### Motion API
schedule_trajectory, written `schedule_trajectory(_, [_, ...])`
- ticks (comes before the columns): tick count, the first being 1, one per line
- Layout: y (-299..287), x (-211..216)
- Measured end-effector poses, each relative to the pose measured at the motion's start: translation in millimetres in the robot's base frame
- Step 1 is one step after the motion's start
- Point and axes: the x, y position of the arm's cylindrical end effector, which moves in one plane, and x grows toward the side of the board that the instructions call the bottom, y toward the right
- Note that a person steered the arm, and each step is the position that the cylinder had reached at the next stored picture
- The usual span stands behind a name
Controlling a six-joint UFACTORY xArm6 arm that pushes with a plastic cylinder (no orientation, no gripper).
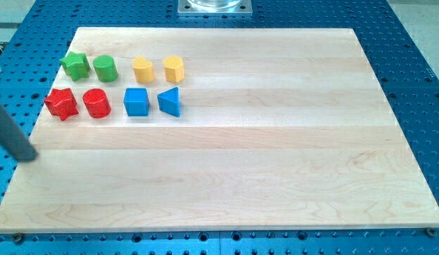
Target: Move the red star to the top of the red circle
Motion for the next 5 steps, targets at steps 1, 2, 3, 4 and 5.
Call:
schedule_trajectory(1, [0.3,-54.2])
schedule_trajectory(2, [20.3,-72.0])
schedule_trajectory(3, [22.2,-61.6])
schedule_trajectory(4, [30.0,-75.0])
schedule_trajectory(5, [41.0,-130.0])
